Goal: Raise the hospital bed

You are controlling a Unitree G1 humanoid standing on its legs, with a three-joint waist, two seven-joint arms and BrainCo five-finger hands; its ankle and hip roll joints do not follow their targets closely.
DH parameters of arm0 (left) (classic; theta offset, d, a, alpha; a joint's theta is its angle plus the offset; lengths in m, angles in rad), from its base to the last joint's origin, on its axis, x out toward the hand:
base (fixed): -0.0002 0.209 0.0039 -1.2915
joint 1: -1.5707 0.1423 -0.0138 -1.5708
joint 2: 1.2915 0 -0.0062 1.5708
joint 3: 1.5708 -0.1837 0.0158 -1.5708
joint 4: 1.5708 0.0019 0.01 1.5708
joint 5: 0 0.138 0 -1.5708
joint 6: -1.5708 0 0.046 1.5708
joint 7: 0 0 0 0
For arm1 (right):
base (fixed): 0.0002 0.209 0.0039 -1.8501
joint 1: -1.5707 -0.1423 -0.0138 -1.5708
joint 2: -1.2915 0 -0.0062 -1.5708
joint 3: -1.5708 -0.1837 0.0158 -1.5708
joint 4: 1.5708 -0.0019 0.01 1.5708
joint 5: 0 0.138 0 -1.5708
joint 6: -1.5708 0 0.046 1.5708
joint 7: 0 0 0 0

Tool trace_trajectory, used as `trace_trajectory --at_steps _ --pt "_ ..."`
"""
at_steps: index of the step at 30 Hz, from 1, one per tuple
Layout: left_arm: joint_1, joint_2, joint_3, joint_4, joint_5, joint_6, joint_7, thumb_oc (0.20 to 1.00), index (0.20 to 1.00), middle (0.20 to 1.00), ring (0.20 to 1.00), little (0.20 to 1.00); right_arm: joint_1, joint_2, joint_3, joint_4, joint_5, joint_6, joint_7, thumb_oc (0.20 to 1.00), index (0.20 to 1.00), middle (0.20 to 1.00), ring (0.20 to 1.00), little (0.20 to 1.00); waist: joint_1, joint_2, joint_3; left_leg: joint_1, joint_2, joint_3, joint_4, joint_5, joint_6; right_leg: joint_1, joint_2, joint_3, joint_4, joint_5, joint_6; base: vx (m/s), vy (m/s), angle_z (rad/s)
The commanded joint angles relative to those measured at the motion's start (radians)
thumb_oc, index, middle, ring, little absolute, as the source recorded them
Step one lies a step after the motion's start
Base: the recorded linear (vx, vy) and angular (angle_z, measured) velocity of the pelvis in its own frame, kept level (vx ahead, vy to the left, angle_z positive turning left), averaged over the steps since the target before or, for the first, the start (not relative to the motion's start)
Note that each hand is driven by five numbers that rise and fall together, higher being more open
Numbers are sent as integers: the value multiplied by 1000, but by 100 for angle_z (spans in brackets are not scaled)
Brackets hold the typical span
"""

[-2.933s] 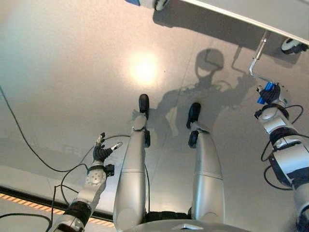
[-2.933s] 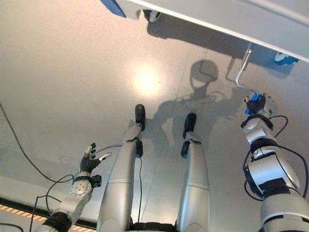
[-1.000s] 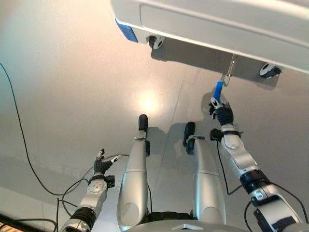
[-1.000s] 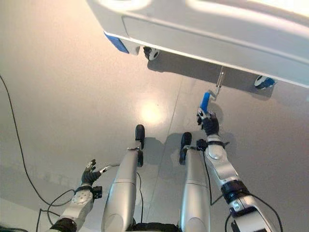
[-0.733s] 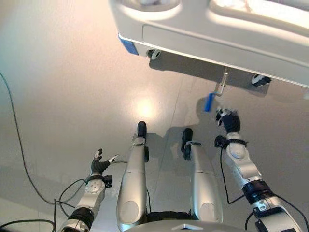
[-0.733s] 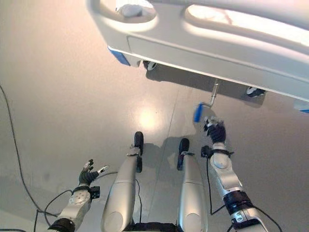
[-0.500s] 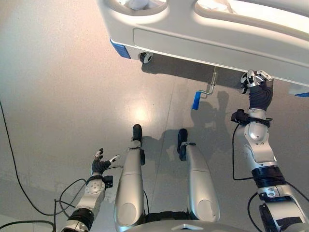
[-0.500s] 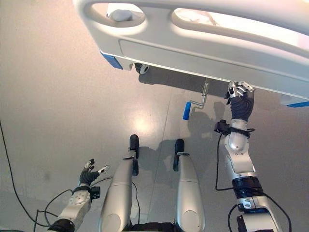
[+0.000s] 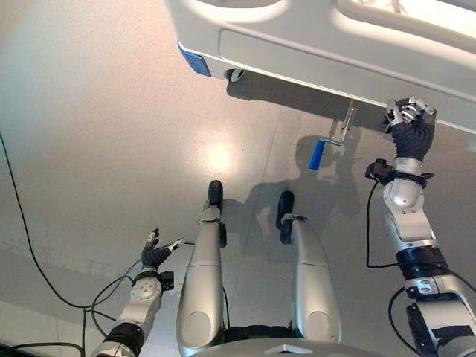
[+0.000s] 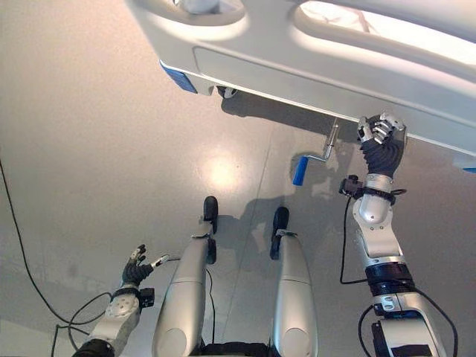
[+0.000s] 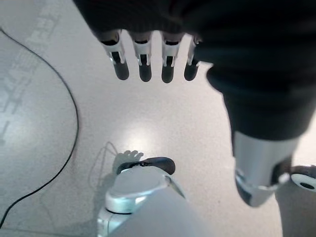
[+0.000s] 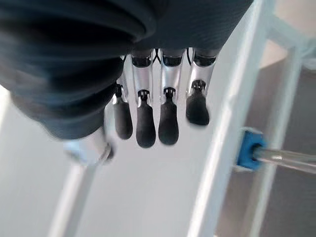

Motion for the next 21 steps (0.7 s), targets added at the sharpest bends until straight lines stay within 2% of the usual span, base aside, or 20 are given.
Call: trace_trajectory --at_steps 1,4,5,7,12,13,14,16,17,18,21 --pt "-4 -11 19 31 46 -10 0 1000 1000 1000 1000 1000 67 -7 -90 17 106 -75 -14 1000 1000 1000 1000 1000 -23 8 -19 127 -19 20 -19 -22 8 115 6 -4 -120 123 80 61 44 -8" --pt "-25 -22 23 70 83 -3 -15 1000 1000 1000 1000 1000 107 36 -127 98 156 -77 -1 1000 1000 1000 1000 1000 -31 7 -19 248 -15 28 -80 -17 6 234 3 -8 -177 141 88 71 50 -8" --pt "-27 -22 23 70 83 -4 -15 1000 1000 1000 1000 1000 106 36 -128 98 156 -77 -1 1000 1000 1000 1000 1000 -31 8 -19 248 -14 28 -86 -10 6 234 4 -9 -184 149 88 62 44 -1" --pt "-44 -33 33 105 110 1 -22 1000 1000 1000 1000 1000 146 76 -156 174 205 -70 18 1000 1000 1000 1000 1000 -38 5 -24 365 -14 32 -145 -7 5 351 3 -14 -248 165 96 117 70 -9" --pt "-40 -43 27 155 191 -1 -23 1000 1000 1000 1000 1000 227 121 -151 329 218 -34 53 1000 1000 1000 1000 1000 -49 -5 -117 490 -11 48 -239 0 4 474 5 -18 -358 194 109 104 50 -9" --pt "-39 -43 27 155 191 -2 -23 1000 1000 1000 1000 1000 228 121 -151 330 219 -35 54 1000 1000 1000 1000 1000 -48 -5 -117 494 -10 48 -242 1 4 478 6 -18 -362 196 110 84 43 -13" --pt "-33 -43 23 170 212 2 -26 1000 1000 1000 1000 1000 248 141 -154 381 245 -20 75 1000 1000 1000 1000 1000 -51 -8 -160 526 -6 57 -265 2 6 509 7 -14 -392 203 116 82 38 -13" --pt "-22 -47 25 183 237 2 -36 1000 1000 1000 1000 1000 265 148 -148 462 248 1 96 1000 1000 1000 1000 1000 -54 -14 -198 567 -4 66 -293 0 8 550 9 -11 -431 215 121 70 35 -10" --pt "-22 -47 25 183 237 2 -36 1000 1000 1000 1000 1000 265 148 -148 462 249 1 96 1000 1000 1000 1000 1000 -54 -14 -197 568 -4 66 -294 0 8 551 9 -11 -432 216 121 56 37 -11" --pt "-12 -50 21 190 246 2 -48 1000 1000 1000 1000 1000 274 164 -151 534 268 17 117 1000 1000 1000 1000 1000 -55 -17 -238 598 -2 72 -315 -2 10 580 7 -9 -460 222 127 44 37 -12" --pt "4 -58 25 203 250 -1 -65 1000 1000 1000 1000 1000 289 185 -124 627 268 48 159 1000 1000 1000 1000 1000 -55 -22 -294 645 -1 81 -352 -2 11 621 6 0 -500 234 132 55 37 -10"
